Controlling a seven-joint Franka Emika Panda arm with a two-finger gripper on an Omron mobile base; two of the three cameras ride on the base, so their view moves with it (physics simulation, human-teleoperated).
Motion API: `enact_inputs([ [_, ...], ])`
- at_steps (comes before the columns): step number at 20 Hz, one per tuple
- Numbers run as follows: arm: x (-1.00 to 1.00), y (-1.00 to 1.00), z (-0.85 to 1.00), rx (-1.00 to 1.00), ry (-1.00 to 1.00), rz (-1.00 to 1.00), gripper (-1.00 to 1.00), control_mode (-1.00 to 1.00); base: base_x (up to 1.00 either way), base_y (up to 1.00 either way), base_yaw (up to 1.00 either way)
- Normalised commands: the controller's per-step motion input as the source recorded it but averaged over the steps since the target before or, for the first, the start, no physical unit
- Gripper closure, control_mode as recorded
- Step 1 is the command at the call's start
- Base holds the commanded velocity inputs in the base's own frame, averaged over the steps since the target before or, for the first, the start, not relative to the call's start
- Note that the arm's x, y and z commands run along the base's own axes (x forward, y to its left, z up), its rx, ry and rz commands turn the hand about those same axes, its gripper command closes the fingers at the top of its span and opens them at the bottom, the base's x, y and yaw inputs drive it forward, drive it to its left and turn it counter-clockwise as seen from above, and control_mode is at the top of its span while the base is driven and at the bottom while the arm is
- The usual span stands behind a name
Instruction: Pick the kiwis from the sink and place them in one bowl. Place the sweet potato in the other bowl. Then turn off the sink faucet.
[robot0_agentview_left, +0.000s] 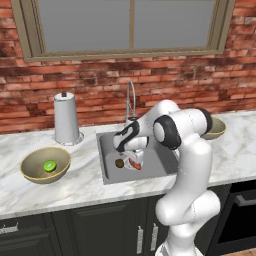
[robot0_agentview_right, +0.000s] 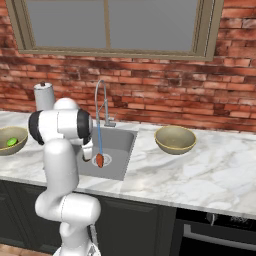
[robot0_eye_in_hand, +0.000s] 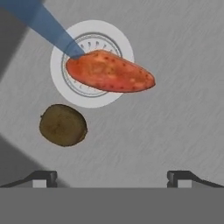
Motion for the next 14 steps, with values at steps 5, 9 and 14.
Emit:
enact_inputs([
  [5,0.05,0.02,-0.15,0.0,0.0,-0.01,-1.0,-1.0,0.0,0.0,0.0],
  [9,0.0,0.09,-0.16,-0.02,0.0,0.0,-1.0,-1.0,0.0,0.0,0.0],
  [14,0.11,0.11,-0.19,-0.03,0.0,0.0,-1.0,-1.0,0.0,0.0,0.0],
])
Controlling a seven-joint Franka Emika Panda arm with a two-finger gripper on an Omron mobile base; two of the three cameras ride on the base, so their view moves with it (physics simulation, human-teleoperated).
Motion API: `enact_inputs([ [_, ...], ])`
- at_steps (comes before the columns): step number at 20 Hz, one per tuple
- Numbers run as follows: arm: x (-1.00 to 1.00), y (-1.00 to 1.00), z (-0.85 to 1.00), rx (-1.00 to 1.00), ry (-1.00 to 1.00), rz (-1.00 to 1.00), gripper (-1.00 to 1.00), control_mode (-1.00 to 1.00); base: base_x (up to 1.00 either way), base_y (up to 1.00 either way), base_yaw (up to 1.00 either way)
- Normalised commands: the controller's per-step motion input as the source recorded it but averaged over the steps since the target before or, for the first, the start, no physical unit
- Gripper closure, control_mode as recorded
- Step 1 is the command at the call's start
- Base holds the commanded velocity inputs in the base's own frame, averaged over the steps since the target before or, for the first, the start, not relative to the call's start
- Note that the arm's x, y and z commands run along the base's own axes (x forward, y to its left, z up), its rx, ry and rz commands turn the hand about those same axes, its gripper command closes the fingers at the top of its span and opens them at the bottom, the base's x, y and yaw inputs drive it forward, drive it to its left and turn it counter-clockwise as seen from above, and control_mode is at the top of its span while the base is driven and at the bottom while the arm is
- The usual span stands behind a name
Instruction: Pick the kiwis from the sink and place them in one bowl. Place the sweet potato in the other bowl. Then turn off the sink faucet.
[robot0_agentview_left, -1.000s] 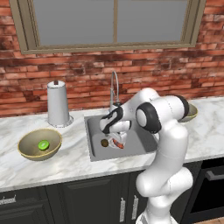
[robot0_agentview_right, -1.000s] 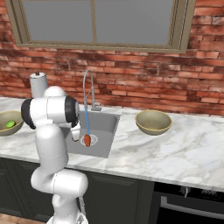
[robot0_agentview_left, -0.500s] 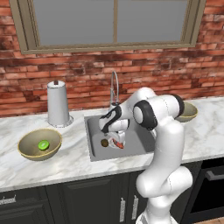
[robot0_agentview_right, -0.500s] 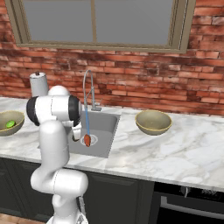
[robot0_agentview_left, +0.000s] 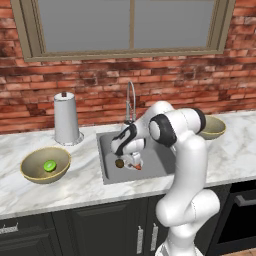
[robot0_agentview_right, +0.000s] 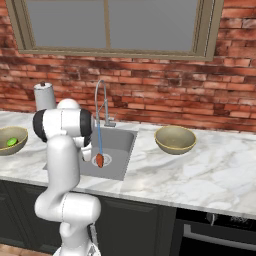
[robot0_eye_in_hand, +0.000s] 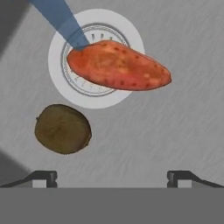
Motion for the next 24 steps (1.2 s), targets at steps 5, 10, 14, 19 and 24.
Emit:
enact_inputs([
  [5,0.35,0.01,-0.2,-0.02,0.0,0.0,-1.0,-1.0,0.0,0.0,0.0],
  [10,0.36,0.01,-0.2,-0.03,0.0,0.0,-1.0,-1.0,0.0,0.0,0.0],
  [14,0.28,0.14,-0.23,-0.06,0.02,0.0,-1.0,-1.0,0.0,0.0,0.0],
  [19,0.14,0.23,-0.25,-0.07,0.04,0.0,-1.0,-1.0,0.0,0.0,0.0],
  [24,0.02,0.02,-0.39,-0.05,0.03,0.0,-1.0,-1.0,0.0,0.0,0.0],
])
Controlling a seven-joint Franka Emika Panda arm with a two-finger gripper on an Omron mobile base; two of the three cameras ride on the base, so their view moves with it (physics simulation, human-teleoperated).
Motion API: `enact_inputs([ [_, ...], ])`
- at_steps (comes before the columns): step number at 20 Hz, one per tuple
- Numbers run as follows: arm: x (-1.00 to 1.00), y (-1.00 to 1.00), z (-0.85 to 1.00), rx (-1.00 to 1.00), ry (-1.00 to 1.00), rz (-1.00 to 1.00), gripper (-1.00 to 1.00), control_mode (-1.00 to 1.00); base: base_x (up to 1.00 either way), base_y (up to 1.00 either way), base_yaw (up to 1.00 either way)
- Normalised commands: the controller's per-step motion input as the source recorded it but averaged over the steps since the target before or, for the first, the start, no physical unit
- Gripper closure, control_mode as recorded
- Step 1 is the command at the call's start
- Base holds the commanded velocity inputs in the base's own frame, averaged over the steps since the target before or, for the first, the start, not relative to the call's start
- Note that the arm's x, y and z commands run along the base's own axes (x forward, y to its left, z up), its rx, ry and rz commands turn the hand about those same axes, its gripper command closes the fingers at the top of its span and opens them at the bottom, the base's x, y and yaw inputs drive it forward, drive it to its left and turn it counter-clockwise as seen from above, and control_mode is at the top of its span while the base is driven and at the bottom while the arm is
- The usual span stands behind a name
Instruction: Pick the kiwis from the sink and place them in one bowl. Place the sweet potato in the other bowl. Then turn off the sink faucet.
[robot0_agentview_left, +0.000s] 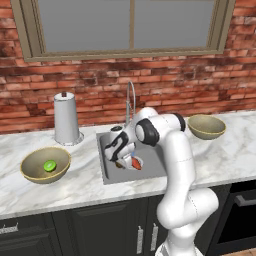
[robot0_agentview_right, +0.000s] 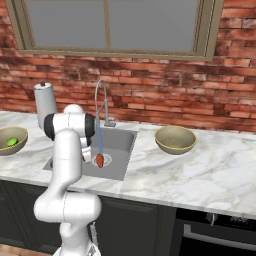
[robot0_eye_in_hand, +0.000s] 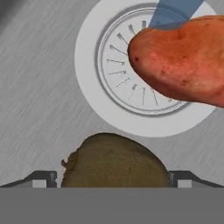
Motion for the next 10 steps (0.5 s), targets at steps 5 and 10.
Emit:
enact_inputs([
  [5,0.0,-0.01,-0.52,-0.05,0.0,0.0,-1.0,-1.0,0.0,0.0,0.0],
  [10,-0.02,-0.01,-0.44,-0.06,0.0,0.0,1.0,-1.0,0.0,0.0,0.0],
])
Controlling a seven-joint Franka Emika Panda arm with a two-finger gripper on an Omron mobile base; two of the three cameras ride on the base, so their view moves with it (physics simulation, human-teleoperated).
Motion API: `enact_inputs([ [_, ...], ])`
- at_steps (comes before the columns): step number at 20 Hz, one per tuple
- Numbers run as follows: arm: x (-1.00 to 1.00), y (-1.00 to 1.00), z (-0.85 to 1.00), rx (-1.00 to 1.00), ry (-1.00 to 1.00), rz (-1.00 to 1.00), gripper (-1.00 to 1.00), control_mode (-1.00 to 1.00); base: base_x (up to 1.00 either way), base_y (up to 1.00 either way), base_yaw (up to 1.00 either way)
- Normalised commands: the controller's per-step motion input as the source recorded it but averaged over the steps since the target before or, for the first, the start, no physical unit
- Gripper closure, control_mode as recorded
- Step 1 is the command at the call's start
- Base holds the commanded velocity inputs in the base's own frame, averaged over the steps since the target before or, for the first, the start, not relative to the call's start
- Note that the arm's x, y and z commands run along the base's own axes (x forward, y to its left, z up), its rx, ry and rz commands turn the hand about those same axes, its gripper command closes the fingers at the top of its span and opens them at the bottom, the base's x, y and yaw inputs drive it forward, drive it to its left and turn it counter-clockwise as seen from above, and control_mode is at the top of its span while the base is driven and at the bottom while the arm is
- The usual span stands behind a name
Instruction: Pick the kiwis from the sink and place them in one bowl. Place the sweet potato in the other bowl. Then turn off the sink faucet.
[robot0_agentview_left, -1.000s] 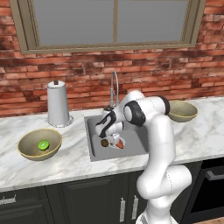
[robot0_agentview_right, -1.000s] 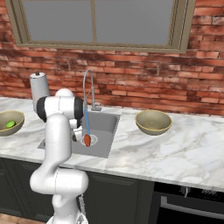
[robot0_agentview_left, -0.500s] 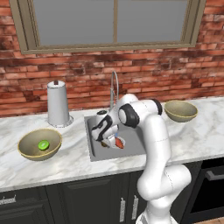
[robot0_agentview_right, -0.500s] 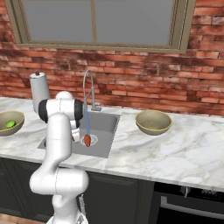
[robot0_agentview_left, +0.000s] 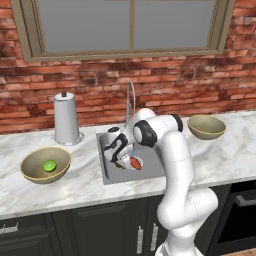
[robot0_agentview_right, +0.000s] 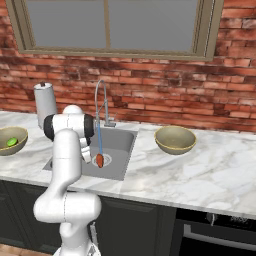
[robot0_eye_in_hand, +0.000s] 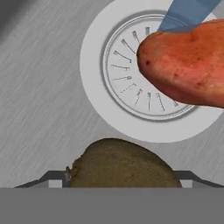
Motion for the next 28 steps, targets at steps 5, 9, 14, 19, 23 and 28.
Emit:
enact_inputs([
  [5,-0.36,-0.23,-0.22,-0.03,-0.05,-0.06,1.0,-1.0,0.0,0.0,0.0],
  [9,-0.44,-0.26,0.24,0.0,-0.16,-0.04,1.0,-1.0,0.0,0.0,0.0],
  [14,-0.28,-0.01,0.79,0.0,-0.08,-0.06,1.0,-1.0,0.0,0.0,0.0],
  [19,-0.23,0.01,1.0,0.0,-0.01,-0.09,1.0,-1.0,0.0,0.0,0.0],
  [23,-0.41,0.0,1.0,0.0,0.0,-0.07,1.0,-1.0,0.0,0.0,0.0],
  [28,-0.73,0.0,1.0,0.0,-0.02,-0.05,1.0,-1.0,0.0,0.0,0.0],
])
